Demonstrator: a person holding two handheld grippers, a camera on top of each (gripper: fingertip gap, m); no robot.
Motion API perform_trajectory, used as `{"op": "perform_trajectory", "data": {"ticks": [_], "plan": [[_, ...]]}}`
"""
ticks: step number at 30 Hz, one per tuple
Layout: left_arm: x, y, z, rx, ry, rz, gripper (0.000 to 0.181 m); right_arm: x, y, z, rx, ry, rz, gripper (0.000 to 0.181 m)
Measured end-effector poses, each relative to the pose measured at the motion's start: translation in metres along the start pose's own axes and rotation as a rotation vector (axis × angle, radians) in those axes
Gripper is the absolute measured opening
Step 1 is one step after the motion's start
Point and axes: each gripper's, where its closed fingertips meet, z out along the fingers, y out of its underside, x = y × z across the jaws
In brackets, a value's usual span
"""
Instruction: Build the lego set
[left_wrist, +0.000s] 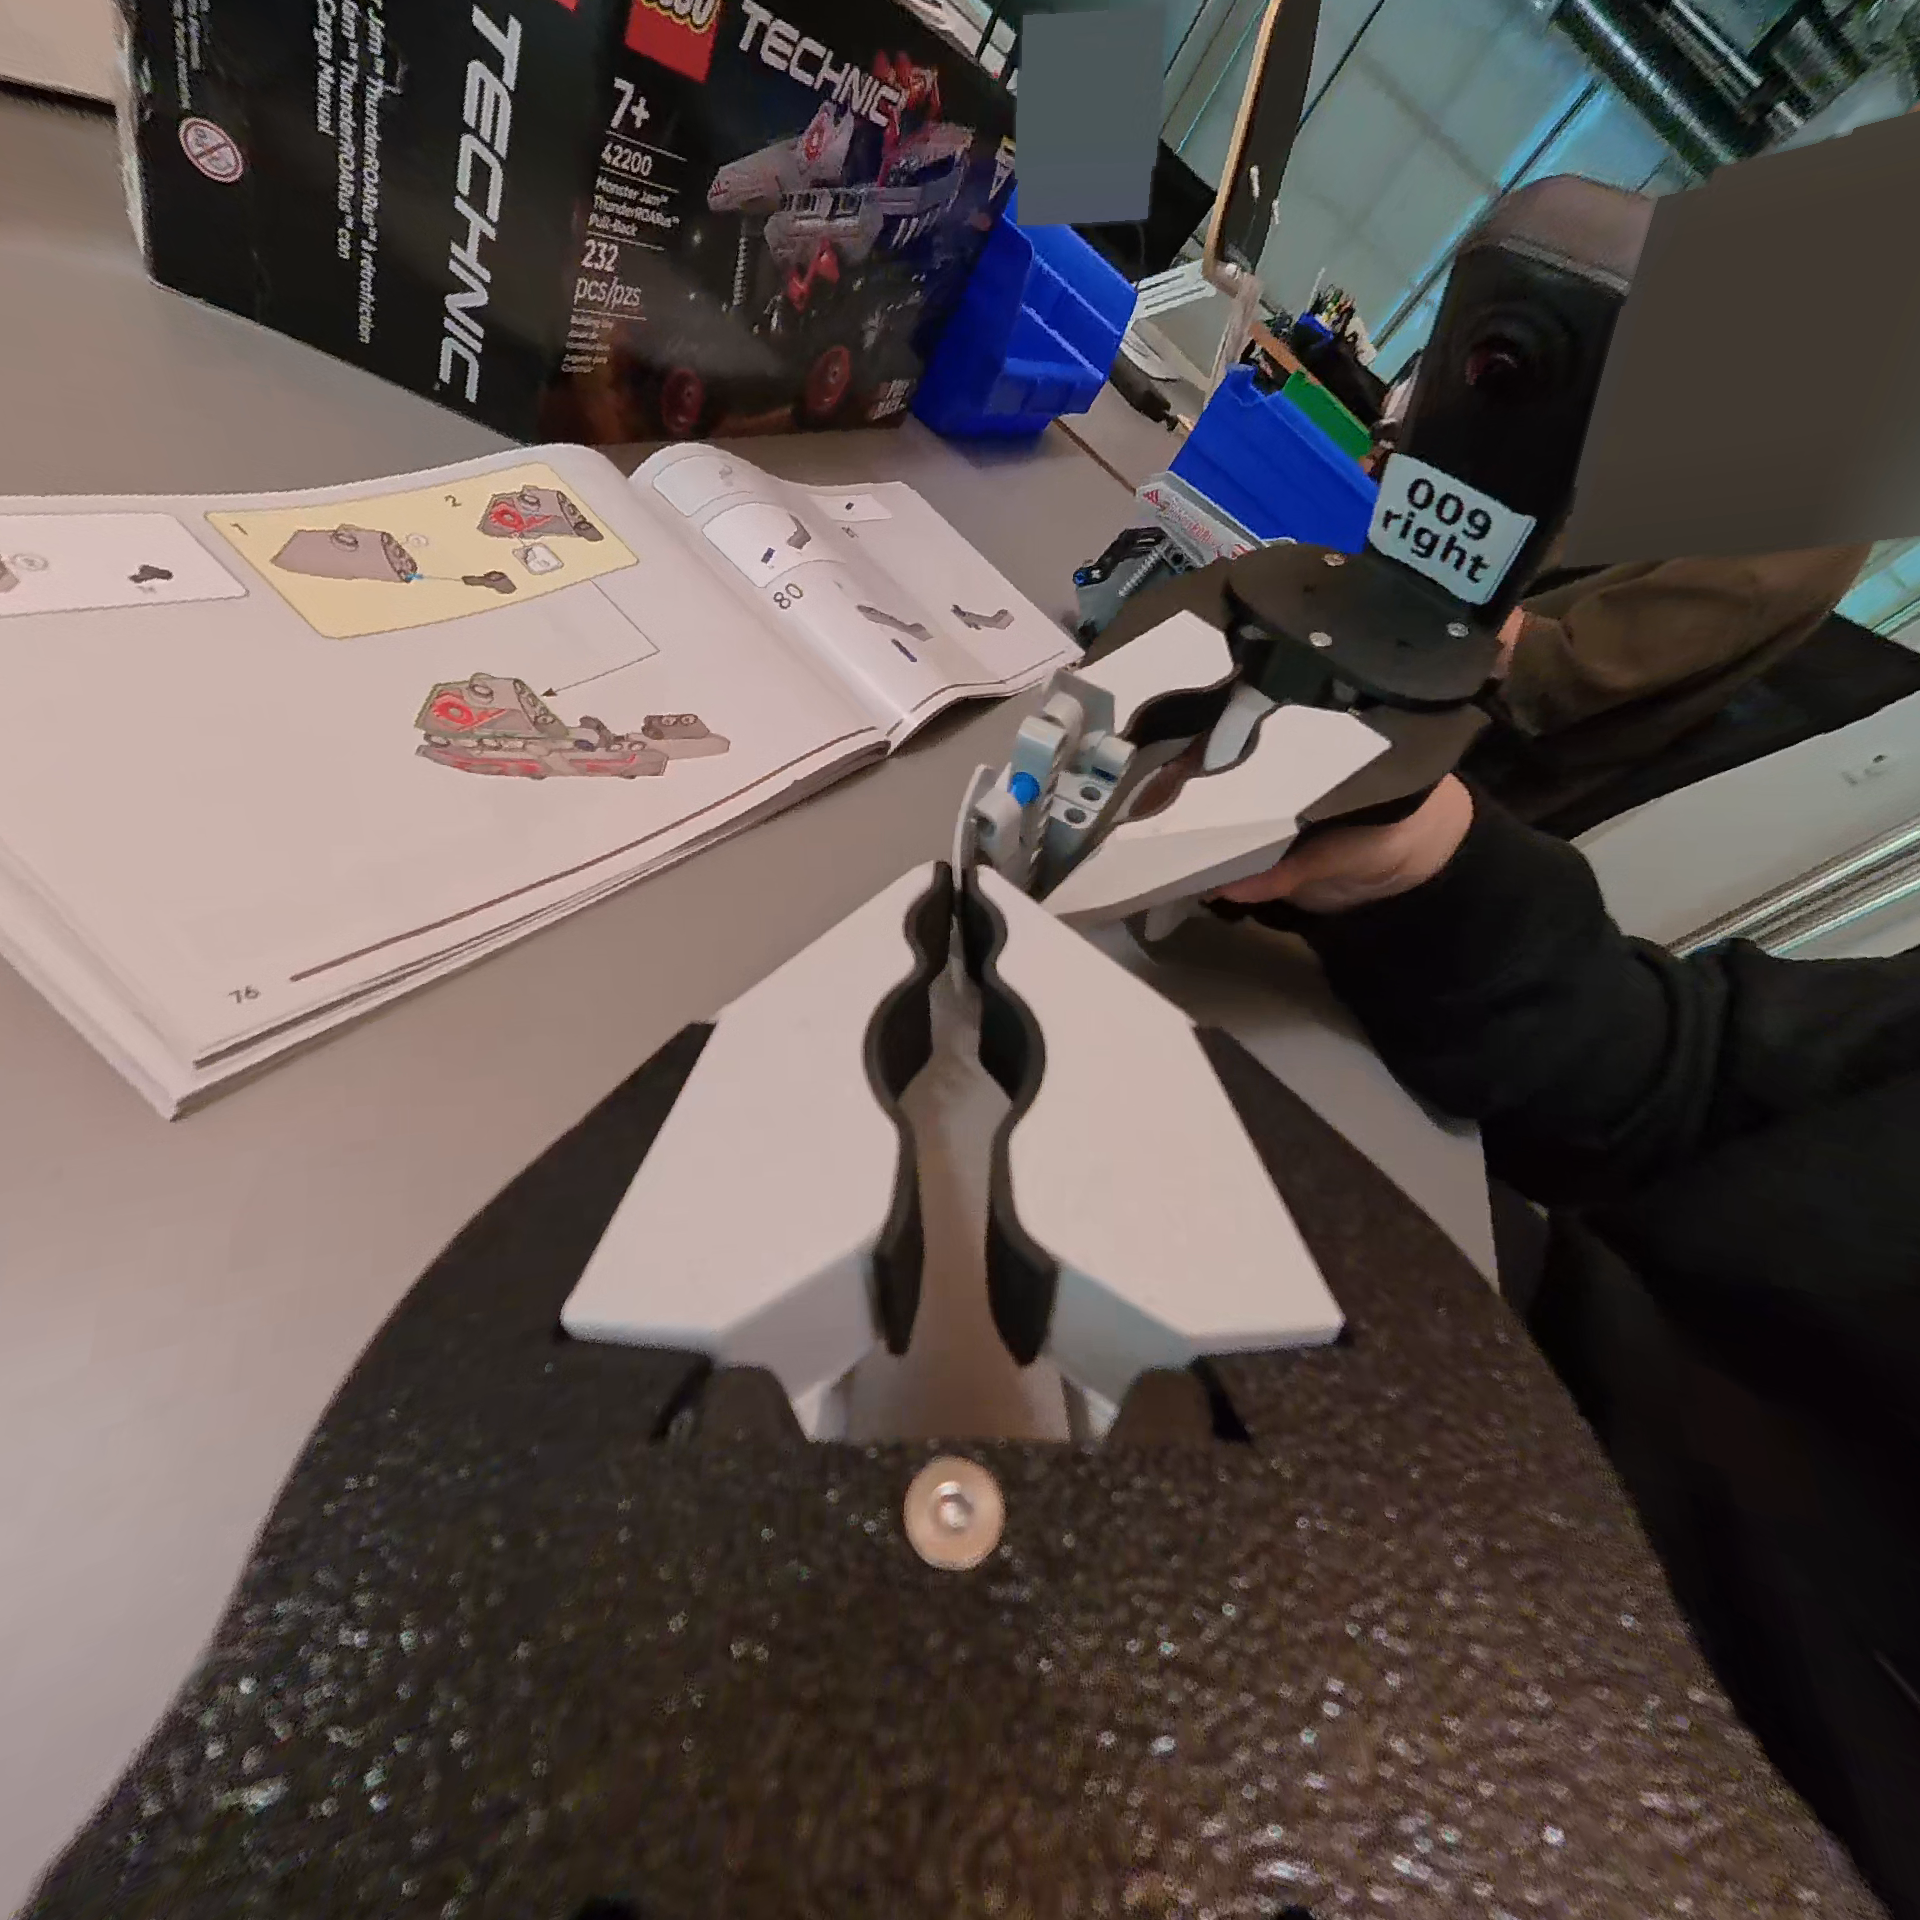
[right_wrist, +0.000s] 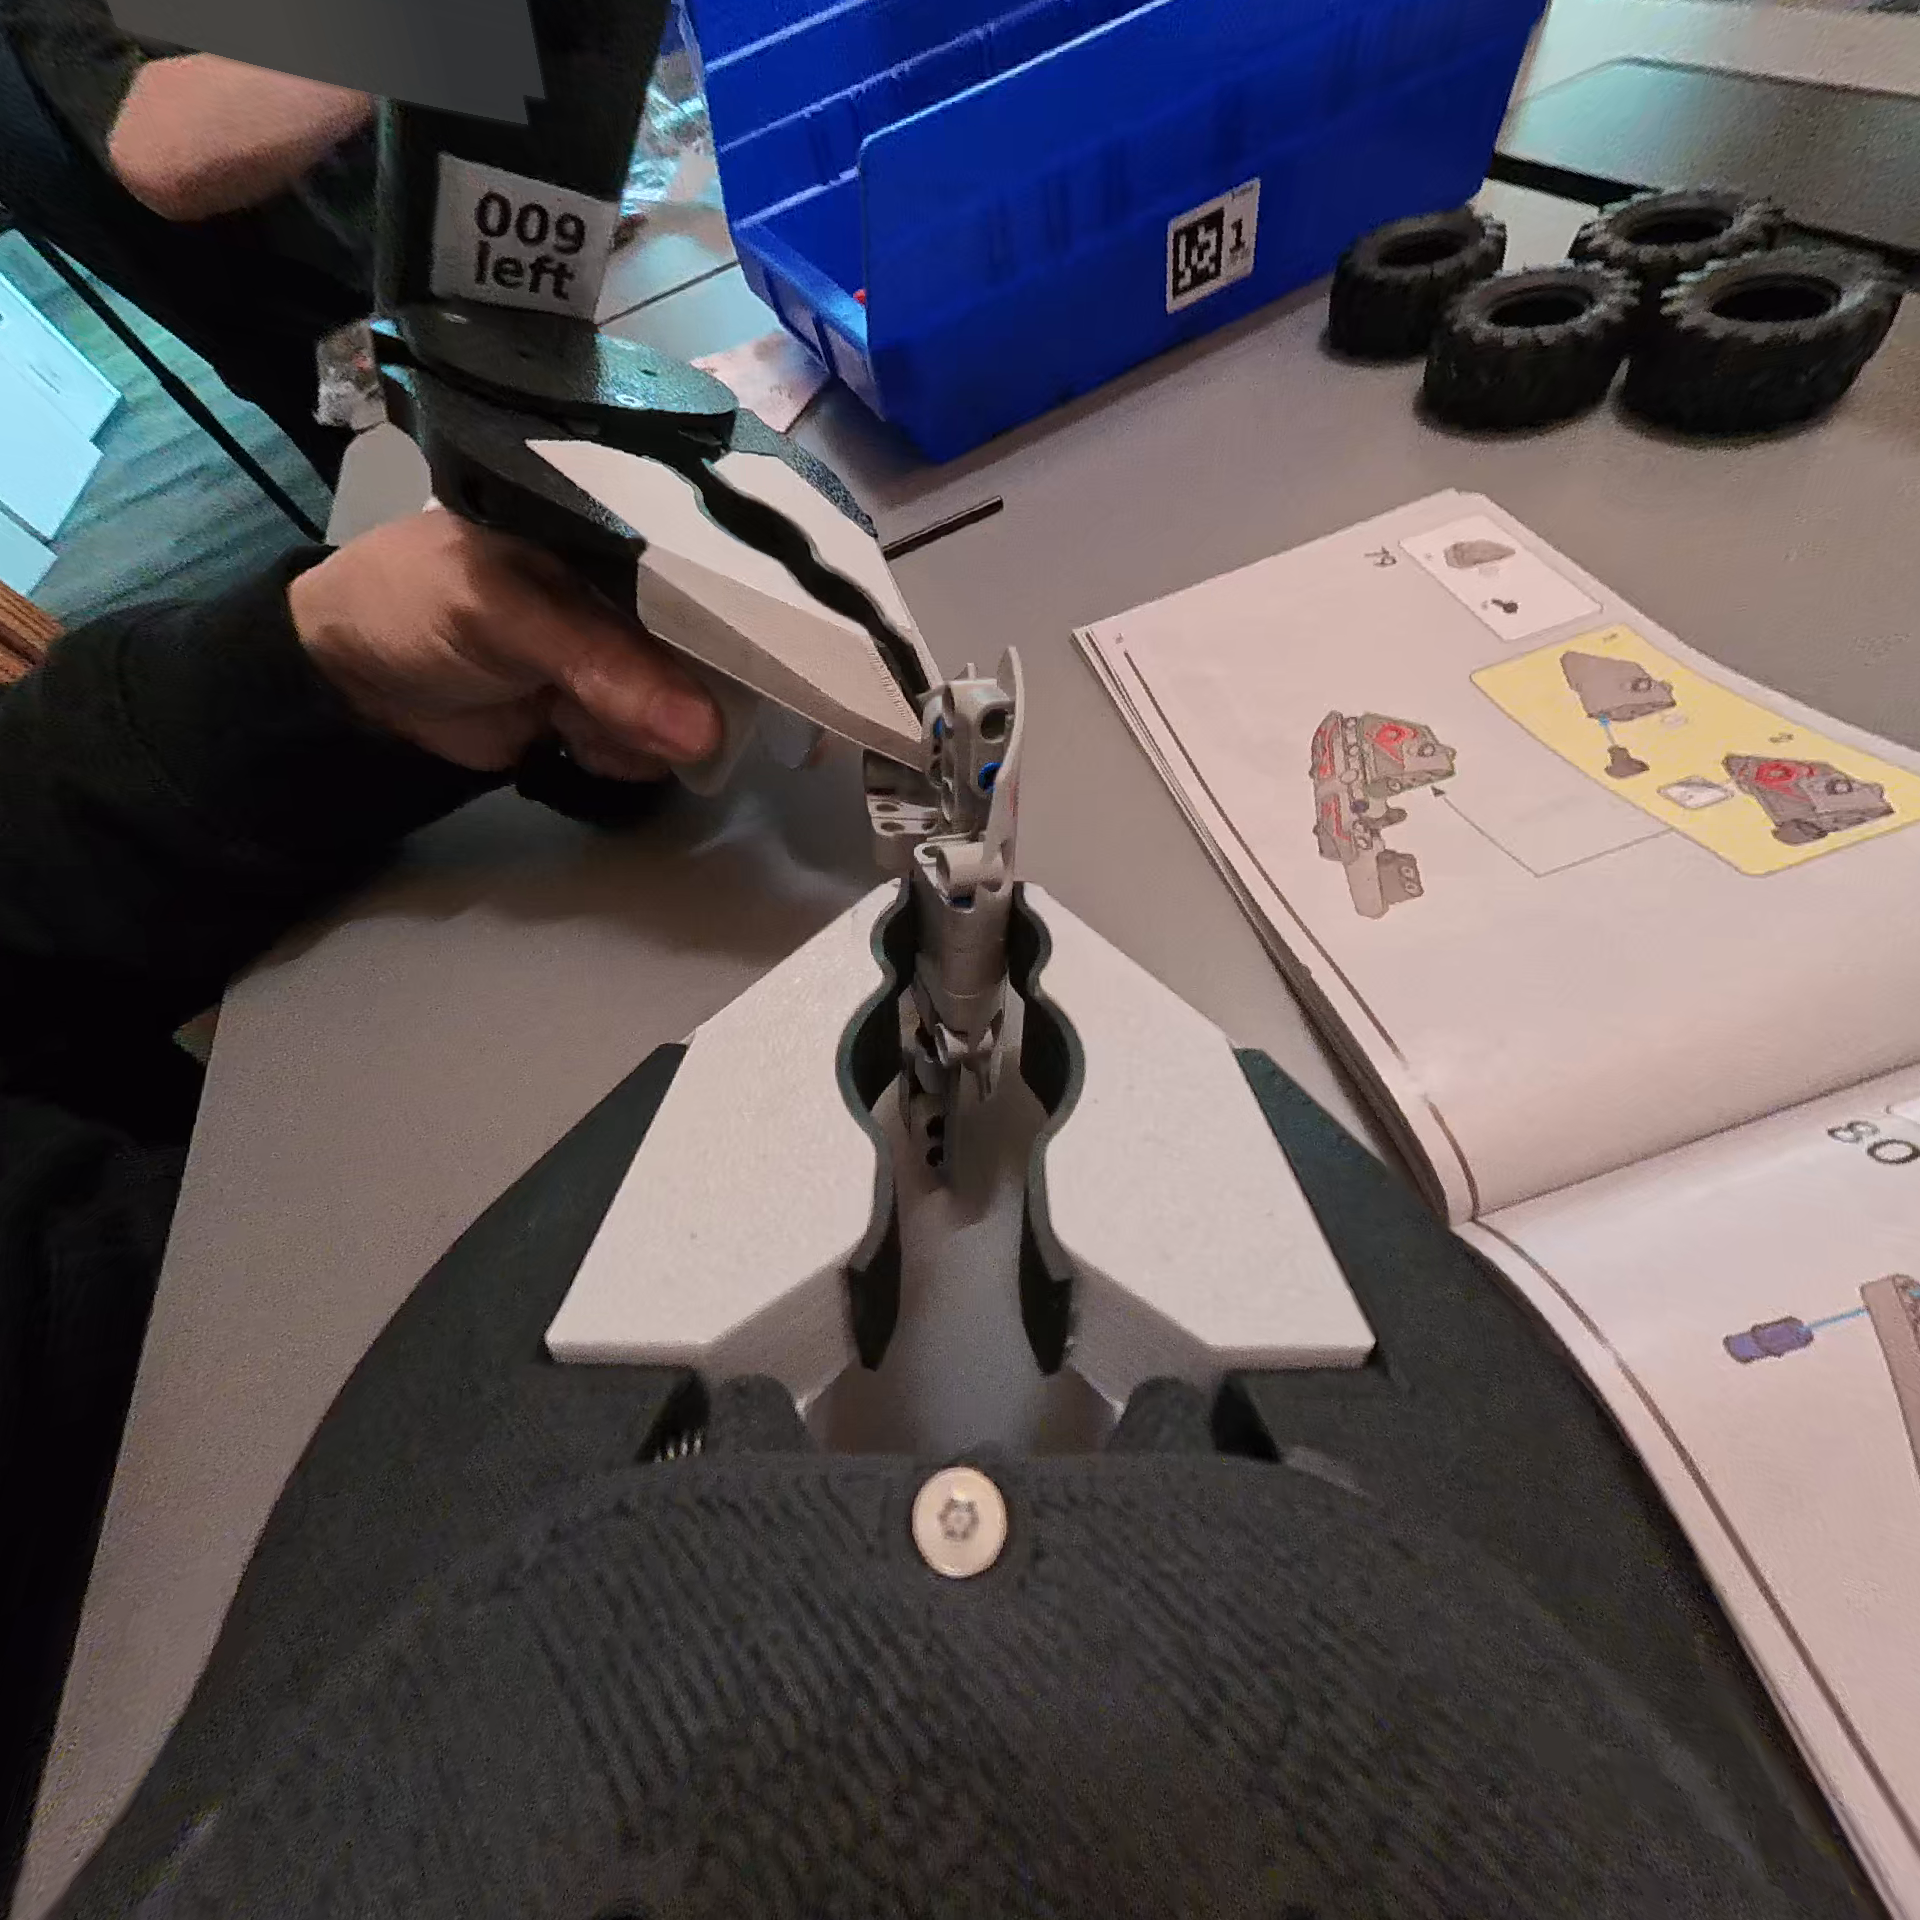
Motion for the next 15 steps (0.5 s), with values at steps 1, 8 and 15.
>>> {"op": "perform_trajectory", "data": {"ticks": [1, 8, 15], "plan": [[0.001, 0.0, 0.0, 0.002, 0.007, -0.003, 0.0, 0.0, 0.0, 0.0, 0.004, 0.001, -0.016, 0.015], [0.002, 0.001, 0.001, -0.006, 0.018, -0.002, 0.0, 0.0, -0.009, -0.001, 0.065, 0.003, -0.043, 0.021], [0.004, 0.001, 0.001, -0.011, 0.025, 0.005, 0.0, -0.003, -0.017, -0.006, 0.12, -0.029, -0.047, 0.015]]}}
